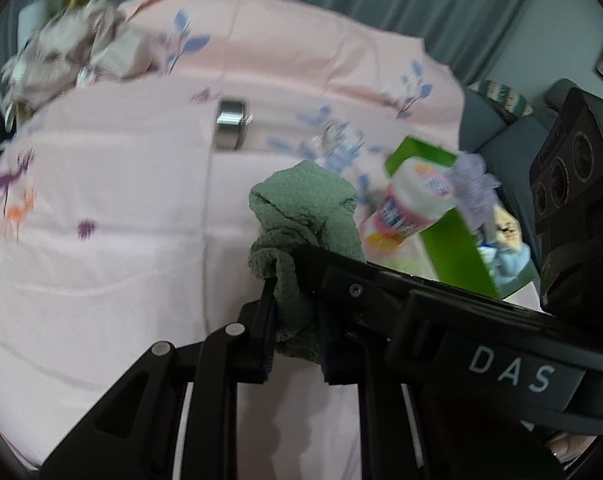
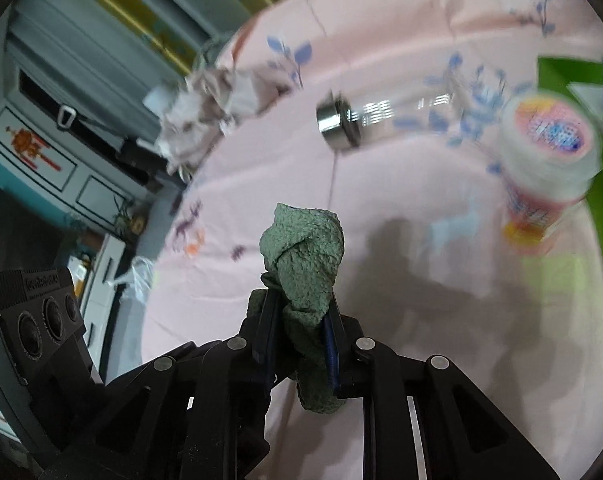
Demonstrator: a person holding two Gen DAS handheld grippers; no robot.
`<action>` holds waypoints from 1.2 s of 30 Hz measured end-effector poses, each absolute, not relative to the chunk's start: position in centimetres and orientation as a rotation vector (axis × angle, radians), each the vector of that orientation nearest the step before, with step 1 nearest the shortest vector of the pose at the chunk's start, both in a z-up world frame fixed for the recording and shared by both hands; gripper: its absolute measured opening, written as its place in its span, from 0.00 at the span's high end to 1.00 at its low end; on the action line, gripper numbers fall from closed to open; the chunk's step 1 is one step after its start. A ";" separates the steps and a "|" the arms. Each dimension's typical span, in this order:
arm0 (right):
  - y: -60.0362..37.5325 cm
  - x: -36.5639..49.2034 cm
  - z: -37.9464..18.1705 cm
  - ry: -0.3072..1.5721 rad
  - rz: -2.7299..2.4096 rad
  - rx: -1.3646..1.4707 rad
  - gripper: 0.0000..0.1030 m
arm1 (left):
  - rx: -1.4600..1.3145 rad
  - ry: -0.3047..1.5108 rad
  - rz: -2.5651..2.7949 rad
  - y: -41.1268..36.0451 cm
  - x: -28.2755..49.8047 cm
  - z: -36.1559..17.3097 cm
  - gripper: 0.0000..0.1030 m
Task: Organize soft objects
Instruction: 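Lift the green towel with the right gripper and carry it over the box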
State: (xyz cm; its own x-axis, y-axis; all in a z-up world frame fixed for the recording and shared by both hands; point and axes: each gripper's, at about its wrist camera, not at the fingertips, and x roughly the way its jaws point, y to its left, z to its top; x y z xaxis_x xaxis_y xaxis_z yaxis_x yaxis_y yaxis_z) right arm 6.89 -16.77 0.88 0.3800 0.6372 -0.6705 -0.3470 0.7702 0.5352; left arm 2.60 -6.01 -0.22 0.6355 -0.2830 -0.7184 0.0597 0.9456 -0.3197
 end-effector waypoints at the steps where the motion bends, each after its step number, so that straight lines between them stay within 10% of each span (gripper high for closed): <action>1: -17.1 6.9 1.2 0.987 0.639 0.333 0.79 | -0.271 0.852 -0.208 -6.4 2.6 0.3 0.87; 36: -37.3 8.6 11.8 0.604 0.307 0.494 0.79 | -0.139 0.663 -0.605 -24.6 9.4 11.1 0.87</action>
